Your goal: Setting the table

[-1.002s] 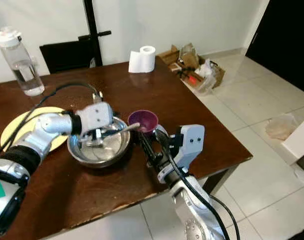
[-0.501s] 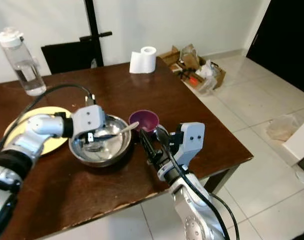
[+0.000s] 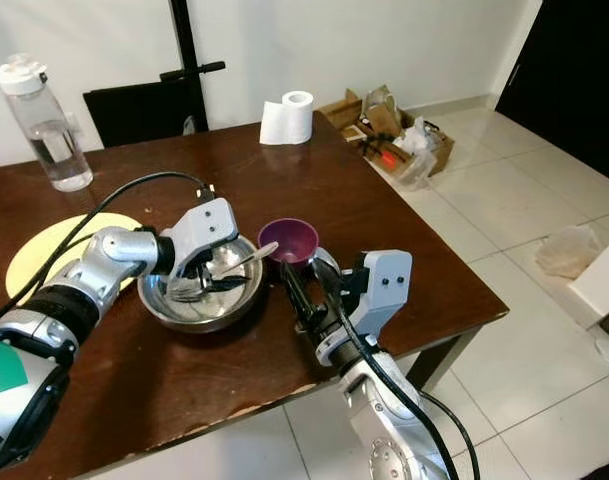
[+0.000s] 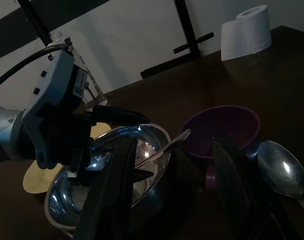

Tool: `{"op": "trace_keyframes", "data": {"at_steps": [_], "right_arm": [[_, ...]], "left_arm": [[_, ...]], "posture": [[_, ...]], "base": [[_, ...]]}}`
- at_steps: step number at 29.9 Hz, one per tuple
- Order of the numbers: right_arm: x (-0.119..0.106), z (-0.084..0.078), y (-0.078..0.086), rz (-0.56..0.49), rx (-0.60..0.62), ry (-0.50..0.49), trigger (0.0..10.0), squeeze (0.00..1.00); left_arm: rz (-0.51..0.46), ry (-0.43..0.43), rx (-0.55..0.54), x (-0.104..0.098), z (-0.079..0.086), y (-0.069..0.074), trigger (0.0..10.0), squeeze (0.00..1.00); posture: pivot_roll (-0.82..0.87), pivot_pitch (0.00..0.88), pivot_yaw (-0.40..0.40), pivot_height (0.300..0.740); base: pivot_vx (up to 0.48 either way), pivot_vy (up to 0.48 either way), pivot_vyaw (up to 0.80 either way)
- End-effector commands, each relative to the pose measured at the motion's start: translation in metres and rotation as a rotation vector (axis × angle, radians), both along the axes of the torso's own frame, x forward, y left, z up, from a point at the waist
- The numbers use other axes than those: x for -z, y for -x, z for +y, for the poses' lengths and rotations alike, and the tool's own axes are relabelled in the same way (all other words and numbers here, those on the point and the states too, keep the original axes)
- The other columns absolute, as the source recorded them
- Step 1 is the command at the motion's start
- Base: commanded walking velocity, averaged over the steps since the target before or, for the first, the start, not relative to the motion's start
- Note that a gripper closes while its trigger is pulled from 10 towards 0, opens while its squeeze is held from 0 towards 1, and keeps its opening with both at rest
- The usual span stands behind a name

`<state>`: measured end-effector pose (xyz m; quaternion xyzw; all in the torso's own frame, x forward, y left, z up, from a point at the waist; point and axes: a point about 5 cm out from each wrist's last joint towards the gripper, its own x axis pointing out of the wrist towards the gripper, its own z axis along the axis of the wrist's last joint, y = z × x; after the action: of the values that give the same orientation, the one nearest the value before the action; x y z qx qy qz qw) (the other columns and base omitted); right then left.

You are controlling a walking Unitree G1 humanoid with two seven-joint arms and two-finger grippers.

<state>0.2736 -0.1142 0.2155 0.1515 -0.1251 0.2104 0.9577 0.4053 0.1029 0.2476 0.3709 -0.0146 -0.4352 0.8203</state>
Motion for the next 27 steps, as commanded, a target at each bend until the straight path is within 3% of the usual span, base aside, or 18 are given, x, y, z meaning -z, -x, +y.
{"op": "trace_keyframes", "data": {"at_steps": [1,2,4,5,11,12,14,15,16,17,18,19,27], "right_arm": [[0.002,0.001,0.003,0.007,0.005,0.0,10.0,0.0],[0.002,0.001,0.005,0.008,0.007,-0.002,10.0,0.0],[0.002,0.001,0.006,0.011,0.009,-0.004,10.0,0.0],[0.002,0.002,0.007,0.013,0.01,-0.007,10.0,0.0],[0.005,0.003,0.014,0.035,0.015,-0.017,10.0,0.0],[0.005,0.003,0.016,0.04,0.017,-0.018,10.0,0.0],[0.006,0.002,0.017,0.044,0.02,-0.019,10.0,0.0],[0.006,0.002,0.018,0.047,0.022,-0.019,10.0,0.0],[0.006,0.002,0.019,0.048,0.023,-0.02,10.0,0.0],[0.006,0.002,0.02,0.051,0.025,-0.02,10.0,0.0],[0.007,0.002,0.02,0.054,0.027,-0.02,10.0,0.0],[0.007,0.002,0.021,0.055,0.028,-0.02,10.0,0.0],[0.007,0.001,0.02,0.06,0.037,-0.022,10.0,0.0]], "left_arm": [[0.024,-0.038,-0.024,0.006,0.003,-0.001,10.0,0.87],[0.031,-0.046,-0.038,0.006,0.003,-0.002,10.0,0.0],[0.032,-0.061,-0.056,0.007,0.004,-0.003,10.0,0.0],[0.035,-0.067,-0.068,0.007,0.005,-0.003,9.1,0.0],[0.085,-0.063,-0.098,0.015,0.008,-0.004,8.0,0.0],[0.089,-0.059,-0.102,0.015,0.008,-0.004,7.3,0.0],[0.101,-0.045,-0.107,0.016,0.008,-0.004,7.3,0.0],[0.104,-0.046,-0.109,0.017,0.007,-0.004,4.9,0.0],[0.105,-0.048,-0.11,0.018,0.007,-0.004,4.9,0.0],[0.106,-0.05,-0.11,0.019,0.006,-0.004,3.8,0.0],[0.11,-0.047,-0.11,0.019,0.006,-0.003,1.3,0.0],[0.112,-0.045,-0.11,0.02,0.005,-0.003,0.2,0.0],[0.103,-0.029,-0.106,0.014,0.004,-0.004,0.0,0.0]], "posture": [[-0.05,0.187,0.15,0.74],[-0.05,0.196,0.155,0.74],[-0.05,0.204,0.156,0.74],[-0.05,0.212,0.157,0.74],[-0.05,0.257,0.164,0.74],[-0.05,0.272,0.166,0.74],[-0.05,0.272,0.166,0.74],[-0.06,0.284,0.167,0.74],[-0.06,0.284,0.167,0.74],[-0.06,0.289,0.167,0.74],[-0.06,0.292,0.168,0.74],[-0.06,0.292,0.168,0.74],[-0.06,0.288,0.17,0.74]], "base": [[0.0,0.0,0.0],[0.0,0.0,0.0],[0.0,0.0,0.0],[0.0,0.0,0.0],[0.0,0.0,0.0],[0.0,0.0,0.0],[0.0,0.0,0.0],[0.0,0.0,0.0],[0.0,0.0,0.0],[0.0,0.0,0.0],[0.0,0.0,0.0],[0.0,0.0,0.0],[0.0,0.0,0.0]]}}
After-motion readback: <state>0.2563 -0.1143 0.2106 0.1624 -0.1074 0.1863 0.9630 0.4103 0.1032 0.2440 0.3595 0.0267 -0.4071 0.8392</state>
